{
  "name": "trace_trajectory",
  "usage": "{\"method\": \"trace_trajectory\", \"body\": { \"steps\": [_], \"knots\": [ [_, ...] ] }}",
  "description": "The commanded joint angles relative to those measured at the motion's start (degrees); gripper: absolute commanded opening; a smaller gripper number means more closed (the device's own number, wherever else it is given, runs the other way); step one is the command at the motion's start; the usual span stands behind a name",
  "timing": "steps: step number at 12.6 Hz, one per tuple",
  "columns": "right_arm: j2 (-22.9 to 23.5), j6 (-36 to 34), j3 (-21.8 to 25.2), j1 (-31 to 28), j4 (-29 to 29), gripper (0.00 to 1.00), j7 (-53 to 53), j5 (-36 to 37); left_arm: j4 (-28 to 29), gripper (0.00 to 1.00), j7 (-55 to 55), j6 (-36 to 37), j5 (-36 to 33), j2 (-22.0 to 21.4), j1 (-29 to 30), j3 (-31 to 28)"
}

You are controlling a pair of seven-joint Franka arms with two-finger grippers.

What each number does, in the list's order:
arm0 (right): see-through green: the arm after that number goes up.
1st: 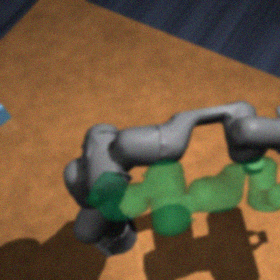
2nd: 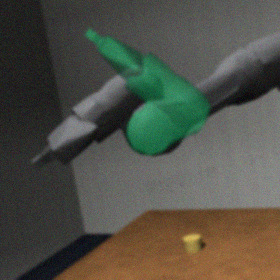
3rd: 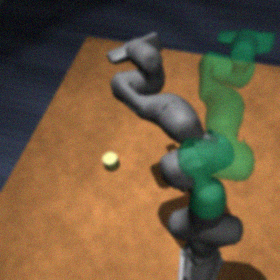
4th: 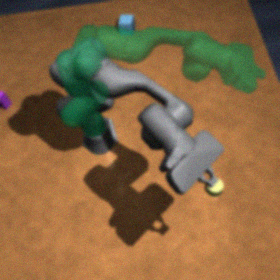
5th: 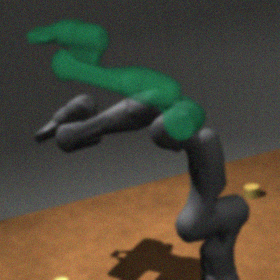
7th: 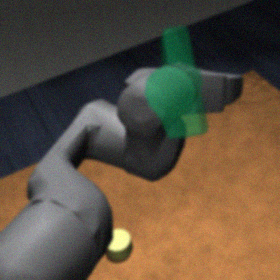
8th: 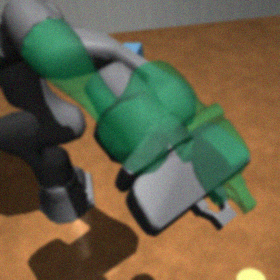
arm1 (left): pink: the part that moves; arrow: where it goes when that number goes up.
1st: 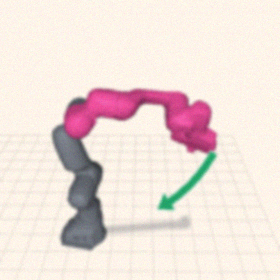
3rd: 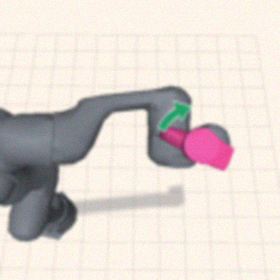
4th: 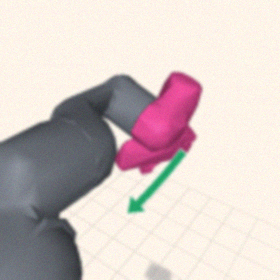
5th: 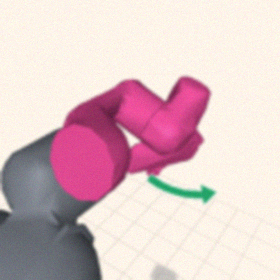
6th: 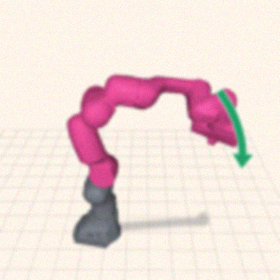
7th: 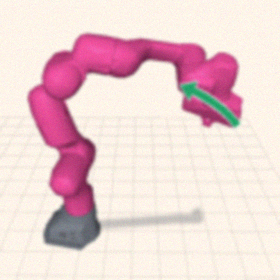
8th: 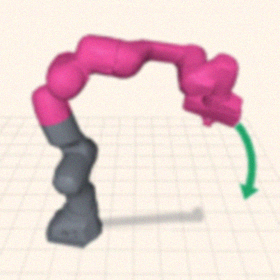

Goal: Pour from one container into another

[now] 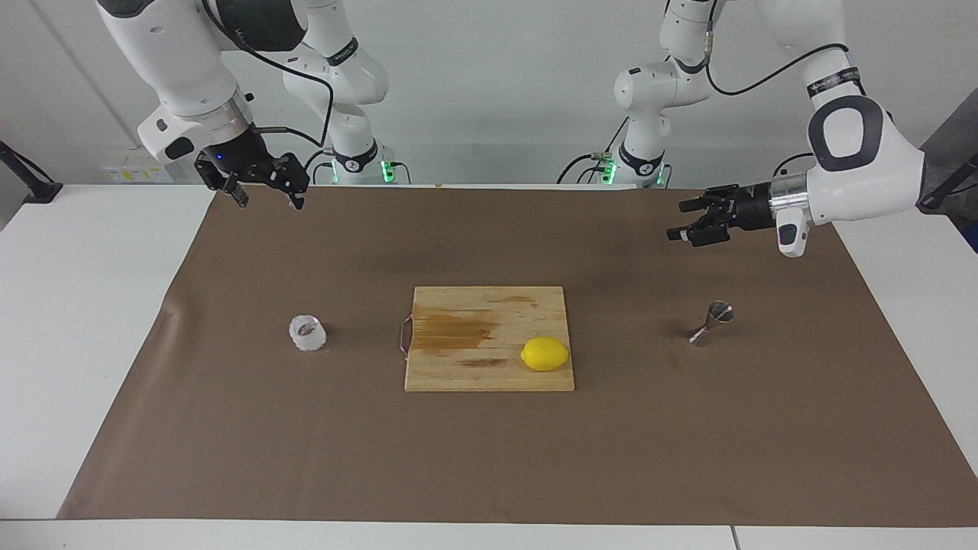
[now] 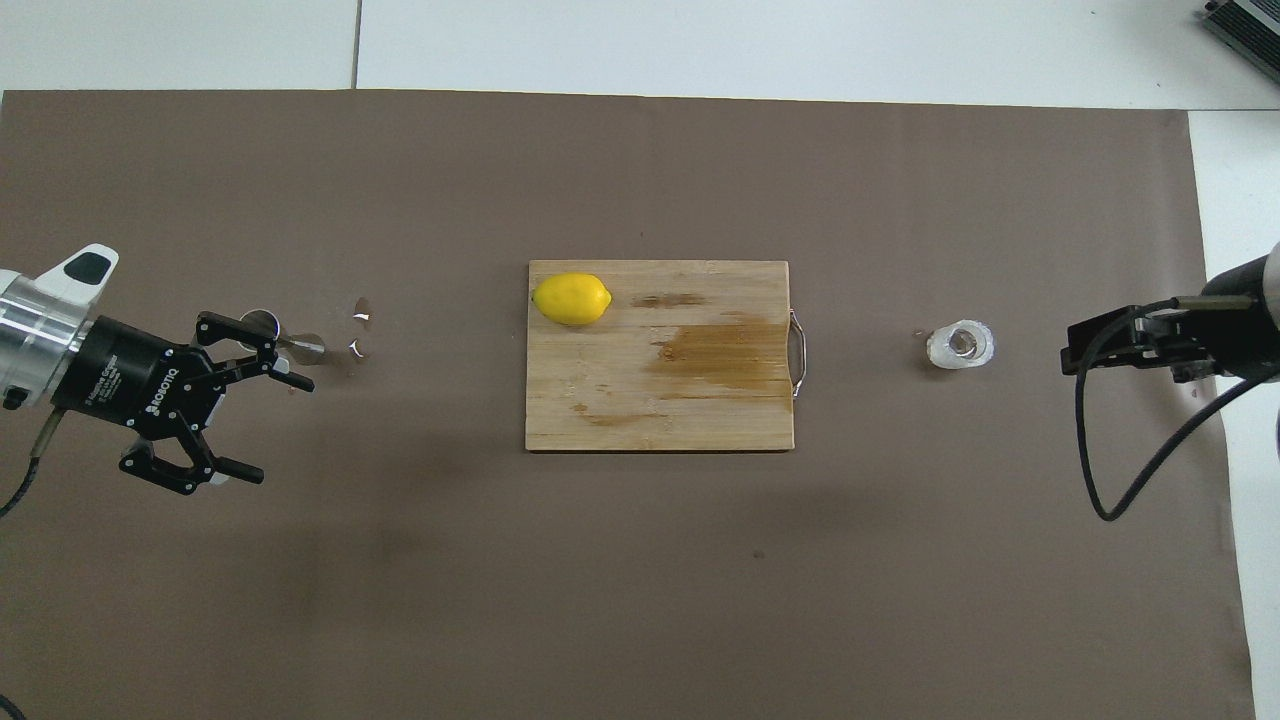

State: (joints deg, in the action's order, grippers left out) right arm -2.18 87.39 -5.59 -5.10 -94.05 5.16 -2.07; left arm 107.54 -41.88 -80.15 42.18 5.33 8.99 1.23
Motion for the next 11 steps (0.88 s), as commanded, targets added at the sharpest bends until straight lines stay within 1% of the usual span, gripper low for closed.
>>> {"method": "trace_trajectory", "body": {
  "steps": [1, 3, 4, 6, 7, 9, 11],
  "knots": [
    [-0.10, -0.29, -0.21, -0.52, -0.08, 1.00, 0.38, -1.53, -6.62, 1.00, -3.81, 2.63, 2.55, 5.99, 1.56, 0.79],
    [-0.10, -0.29, -0.21, -0.52, -0.08, 1.00, 0.38, -1.53, -9.44, 1.00, -8.28, 5.17, 5.70, 8.89, 2.51, 0.79],
    [-0.10, -0.29, -0.21, -0.52, -0.08, 1.00, 0.38, -1.53, -9.71, 1.00, -11.70, 5.96, 7.02, 9.95, 3.22, 0.97],
    [-0.10, -0.29, -0.21, -0.52, -0.08, 1.00, 0.38, -1.53, -10.85, 1.00, -12.96, 7.11, 7.65, 12.59, 5.06, 1.49],
    [-0.10, -0.29, -0.21, -0.52, -0.08, 1.00, 0.38, -1.53, -12.95, 1.00, -13.23, 8.33, 7.57, 14.69, 6.20, 2.37],
    [-0.10, -0.29, -0.21, -0.52, -0.08, 1.00, 0.38, -1.53, -16.99, 1.00, -16.99, 9.84, 7.39, 18.21, 10.06, 6.04],
    [-0.10, -0.29, -0.21, -0.52, -0.08, 1.00, 0.38, -1.53, -19.72, 1.00, -20.16, 9.84, 7.21, 21.02, 13.85, 10.27]
  ]
}}
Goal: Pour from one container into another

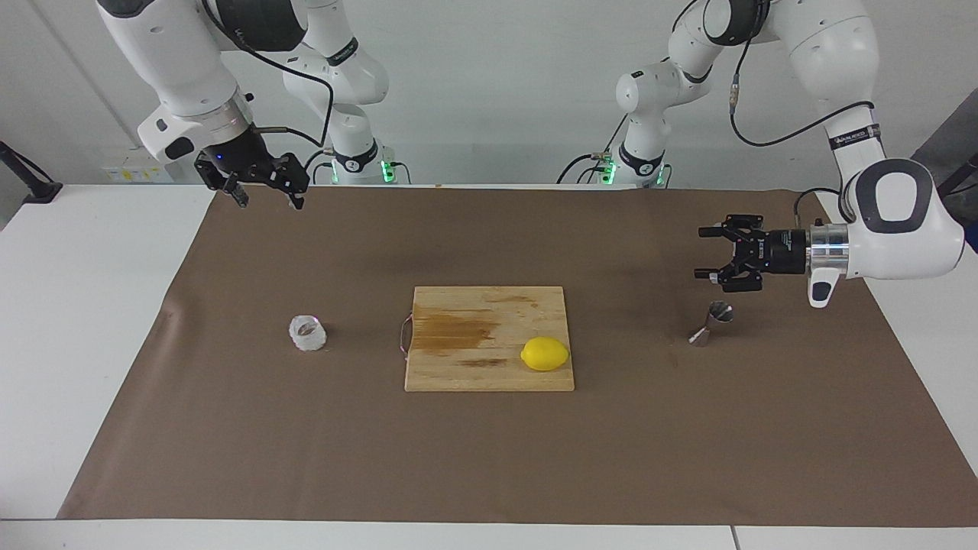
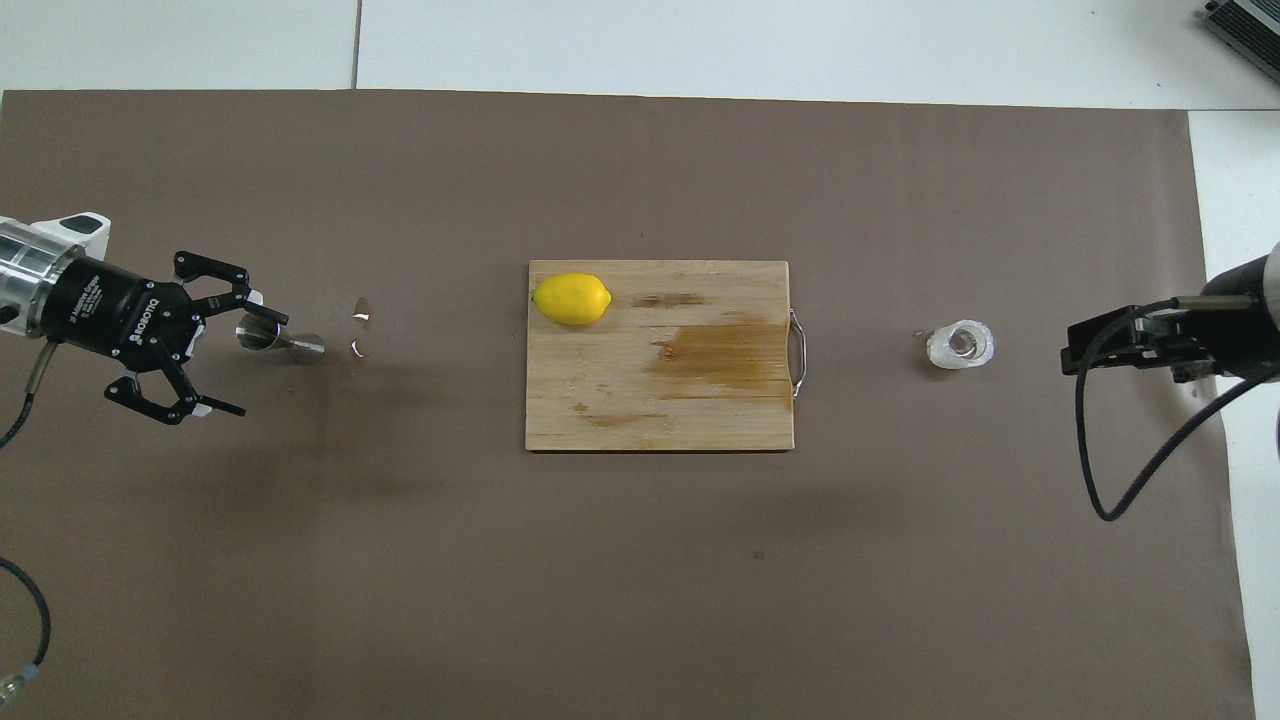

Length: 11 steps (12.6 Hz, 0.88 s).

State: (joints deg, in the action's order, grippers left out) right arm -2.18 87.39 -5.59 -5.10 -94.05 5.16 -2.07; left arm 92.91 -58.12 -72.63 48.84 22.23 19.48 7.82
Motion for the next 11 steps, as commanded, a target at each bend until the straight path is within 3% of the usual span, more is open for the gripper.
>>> {"method": "trace_trajectory", "body": {
  "steps": [1, 8, 11],
  "knots": [
    [-0.10, -0.29, -0.21, -0.52, -0.08, 1.00, 0.38, -1.53, -6.85, 1.00, -4.63, 2.23, 0.47, 5.71, 4.41, 4.91],
    [-0.10, -0.29, -0.21, -0.52, -0.08, 1.00, 0.38, -1.53, -10.90, 1.00, -5.69, 2.23, 0.29, 9.93, 5.22, 6.59],
    [-0.10, -0.29, -0.21, -0.52, -0.08, 1.00, 0.38, -1.53, -14.77, 1.00, -6.39, 3.19, -1.37, 13.97, 7.14, 9.48]
  ]
}}
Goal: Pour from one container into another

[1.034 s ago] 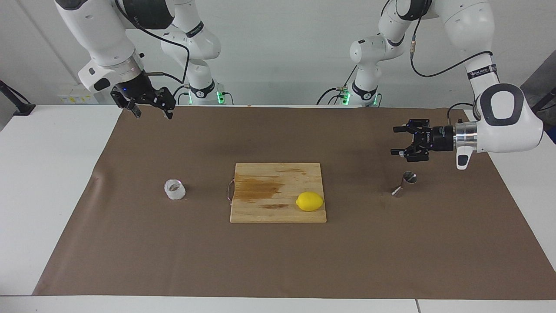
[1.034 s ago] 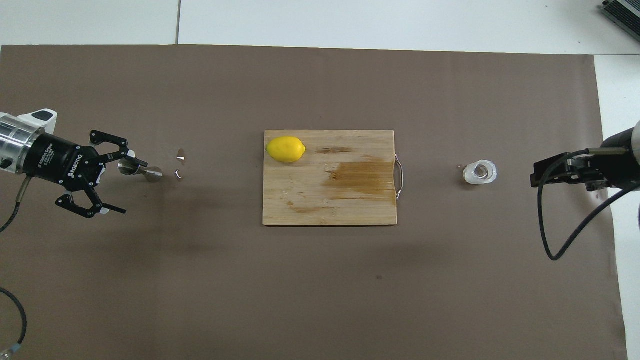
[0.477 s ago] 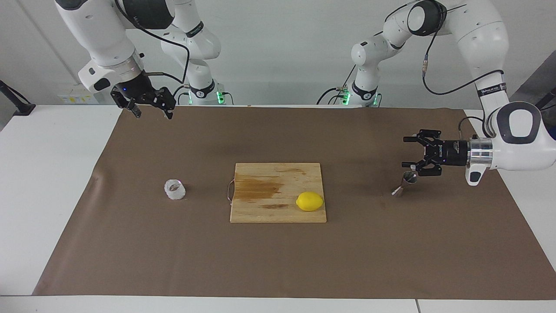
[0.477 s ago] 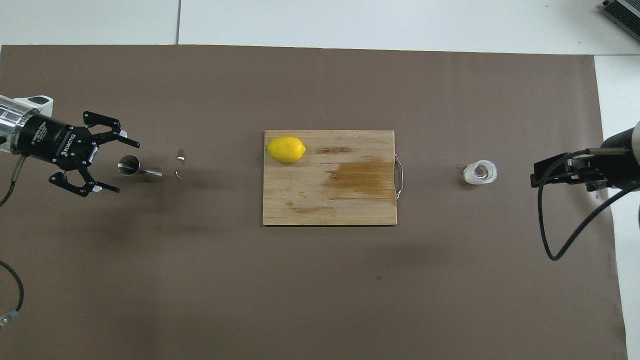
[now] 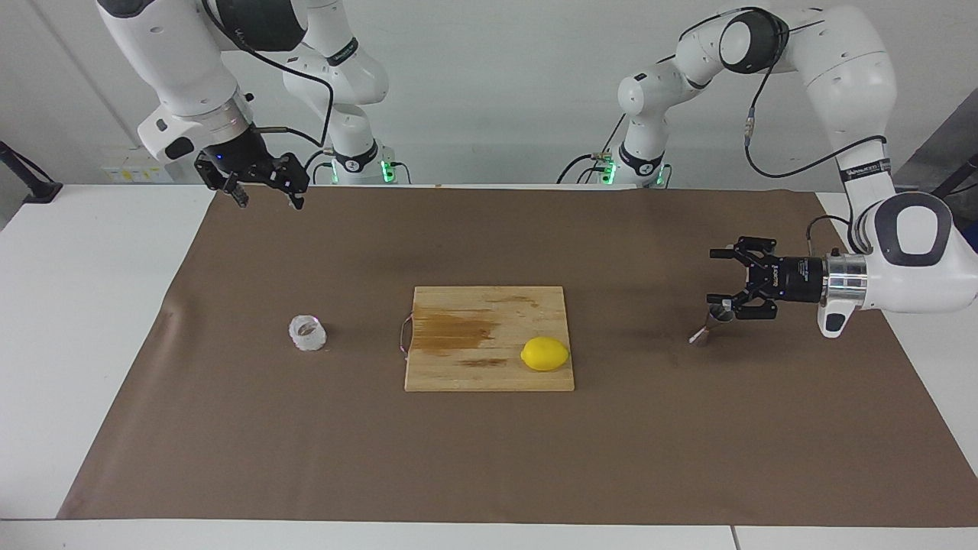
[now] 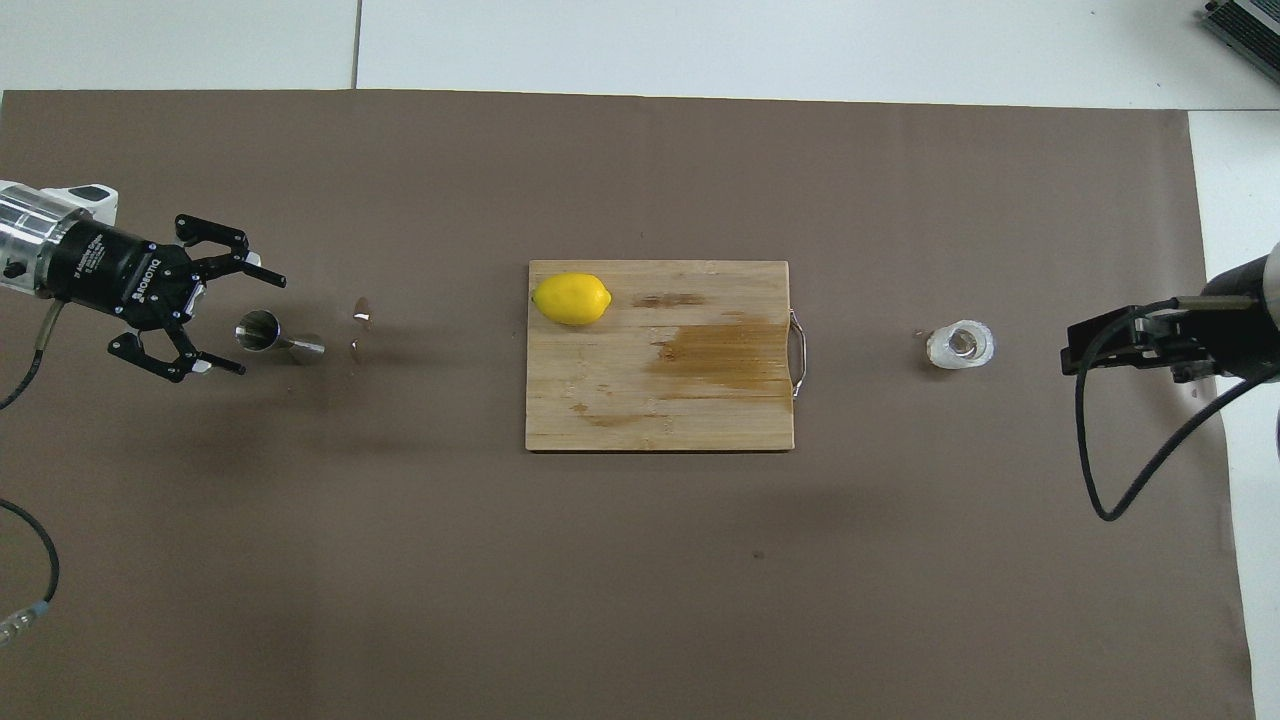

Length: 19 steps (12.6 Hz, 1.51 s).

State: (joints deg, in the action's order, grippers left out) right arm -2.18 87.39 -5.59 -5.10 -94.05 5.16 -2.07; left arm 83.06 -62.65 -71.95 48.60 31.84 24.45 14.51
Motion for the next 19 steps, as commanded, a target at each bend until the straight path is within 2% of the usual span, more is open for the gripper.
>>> {"method": "trace_trajectory", "body": {
  "steps": [1, 4, 6, 11, 19],
  "knots": [
    [-0.10, -0.29, -0.21, -0.52, -0.08, 1.00, 0.38, -1.53, -5.10, 1.00, -1.86, 2.69, -1.83, 5.06, 2.44, 3.59],
    [-0.10, -0.29, -0.21, -0.52, -0.16, 1.00, 0.38, -1.53, -6.77, 1.00, -2.12, 2.96, -2.10, 7.79, 3.23, 4.47],
    [-0.10, -0.29, -0.29, -0.52, -0.08, 1.00, 0.38, -1.53, -8.17, 1.00, -5.01, 3.22, -2.54, 9.89, 4.89, 7.19],
    [-0.10, -0.29, -0.21, -0.52, -0.08, 1.00, 0.38, -1.53, -12.30, 1.00, -5.47, 3.22, -7.01, 13.33, 7.62, 9.93],
    [-0.10, -0.29, -0.21, -0.52, -0.08, 1.00, 0.38, -1.53, -14.68, 1.00, -5.03, 3.22, -13.08, 19.91, 11.84, 17.12]
  ]
}}
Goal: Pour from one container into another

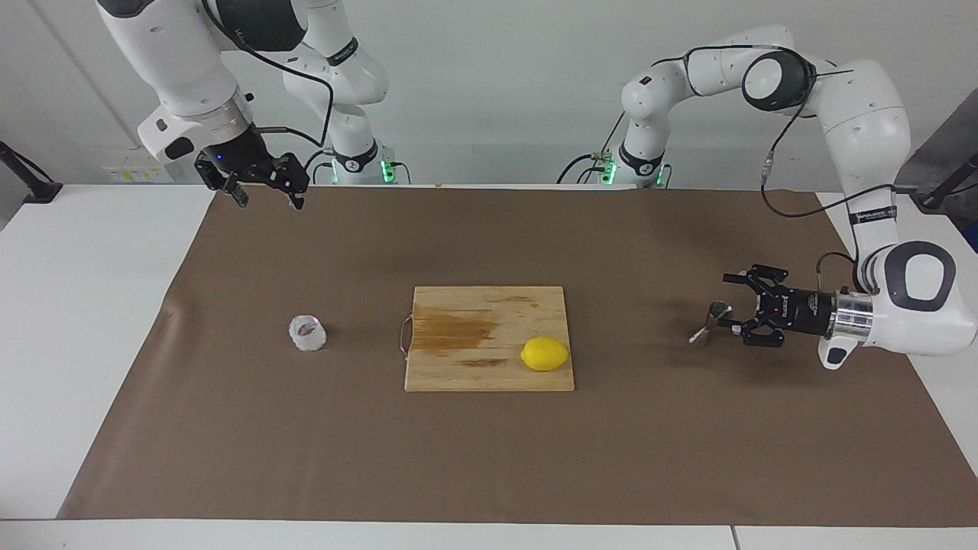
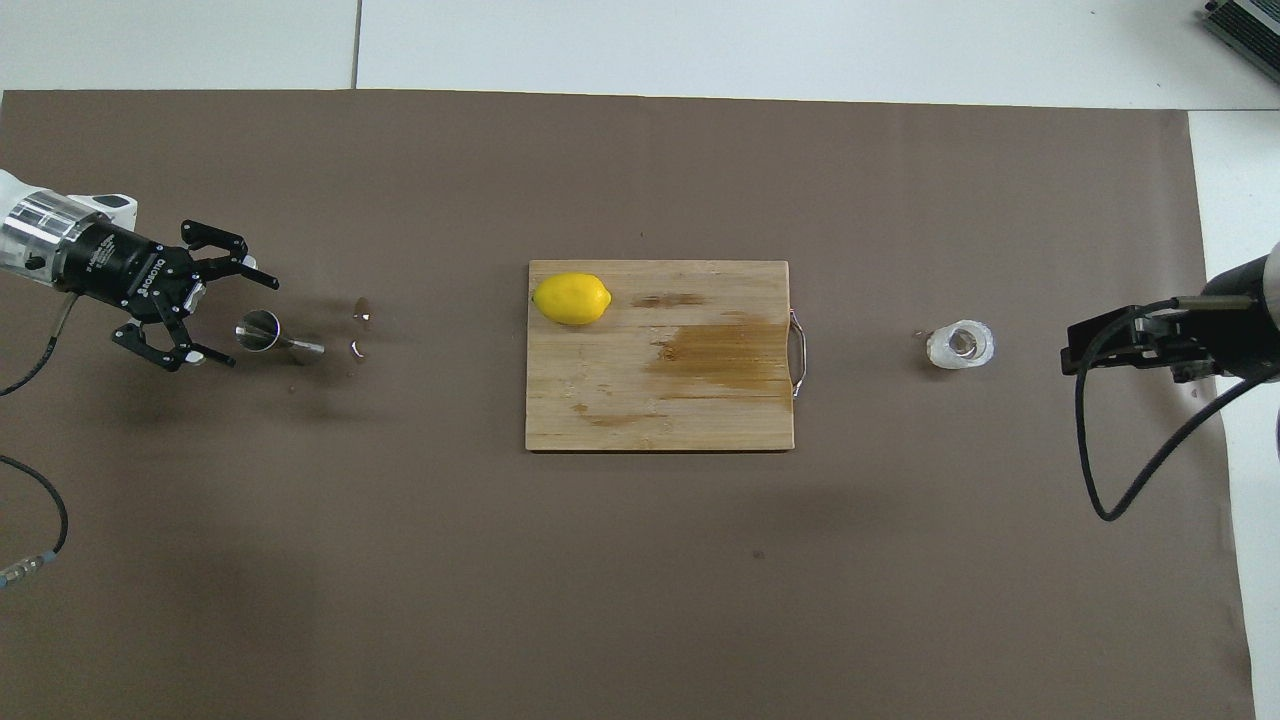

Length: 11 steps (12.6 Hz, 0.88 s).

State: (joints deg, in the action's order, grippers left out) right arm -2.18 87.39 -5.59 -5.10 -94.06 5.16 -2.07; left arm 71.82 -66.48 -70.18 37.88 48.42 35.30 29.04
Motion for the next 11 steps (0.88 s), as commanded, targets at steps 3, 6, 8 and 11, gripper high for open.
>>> {"method": "trace_trajectory", "body": {
  "steps": [3, 6, 8, 11],
  "knots": [
    [-0.10, -0.29, -0.21, -0.52, -0.07, 1.00, 0.38, -1.53, -3.97, 1.00, -1.20, 1.45, -6.05, 5.63, 1.87, 5.14],
    [-0.10, -0.29, -0.21, -0.52, -0.07, 1.00, 0.38, -1.53, -4.67, 1.00, -1.28, 1.53, -7.65, 6.42, 2.05, 5.76],
    [-0.10, -0.29, -0.21, -0.52, -0.08, 1.00, 0.38, -1.53, -4.67, 1.00, -1.28, 1.53, -7.74, 7.04, 3.54, 7.42],
    [-0.10, -0.29, -0.21, -0.52, -0.07, 1.00, 0.38, -1.53, -6.26, 1.00, -1.46, 2.94, -7.65, 9.50, 4.69, 8.48]
  ]
}}
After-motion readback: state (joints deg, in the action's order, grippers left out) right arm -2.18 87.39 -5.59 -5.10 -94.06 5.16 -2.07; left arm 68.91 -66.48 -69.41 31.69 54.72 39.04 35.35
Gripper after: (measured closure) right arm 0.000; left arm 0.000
